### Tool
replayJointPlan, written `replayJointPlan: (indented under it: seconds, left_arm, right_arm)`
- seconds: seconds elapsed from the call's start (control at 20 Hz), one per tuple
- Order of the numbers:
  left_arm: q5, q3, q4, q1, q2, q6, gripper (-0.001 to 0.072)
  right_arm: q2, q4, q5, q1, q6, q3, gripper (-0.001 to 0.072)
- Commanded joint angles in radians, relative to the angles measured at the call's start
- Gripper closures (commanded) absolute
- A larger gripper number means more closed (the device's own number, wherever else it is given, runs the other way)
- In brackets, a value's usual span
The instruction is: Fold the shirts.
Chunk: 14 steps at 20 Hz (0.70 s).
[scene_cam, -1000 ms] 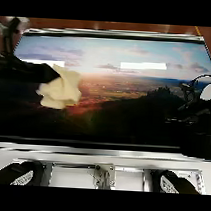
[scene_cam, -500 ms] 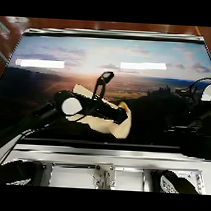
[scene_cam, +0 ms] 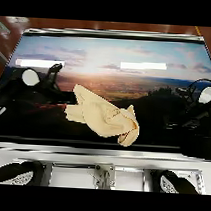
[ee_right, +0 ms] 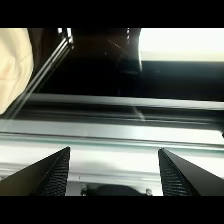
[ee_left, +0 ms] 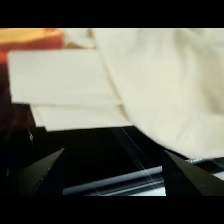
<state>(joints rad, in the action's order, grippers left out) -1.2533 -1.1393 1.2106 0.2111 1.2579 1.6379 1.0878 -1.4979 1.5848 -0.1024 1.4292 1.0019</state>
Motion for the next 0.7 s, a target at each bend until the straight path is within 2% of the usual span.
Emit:
replayJointPlan:
  seconds: [0.0, 0.2, 0.4, 0.55, 0.65]
  left_arm:
    - [-0.028, 0.180, -0.196, -0.208, -0.021, -0.085, 0.0002]
    - [0.203, 0.376, -0.309, -0.088, -0.001, -0.111, 0.0002]
    - [0.362, 0.391, -0.427, 0.078, 0.098, -0.112, 0.0002]
    - [0.435, 0.391, -0.576, 0.177, 0.171, -0.170, 0.0002]
    - [0.438, 0.391, -0.656, 0.216, 0.206, -0.217, 0.0002]
  right_arm:
    - [0.000, 0.062, -0.107, 0.000, 0.018, -0.101, 0.0047]
    - [0.000, 0.235, -0.192, 0.000, 0.001, -0.229, 0.0047]
    - [0.000, 0.353, -0.266, 0.000, -0.002, -0.297, 0.0047]
    - [0.000, 0.422, -0.307, 0.000, -0.002, -0.317, 0.0047]
    - [0.000, 0.431, -0.315, 0.000, -0.002, -0.318, 0.0047]
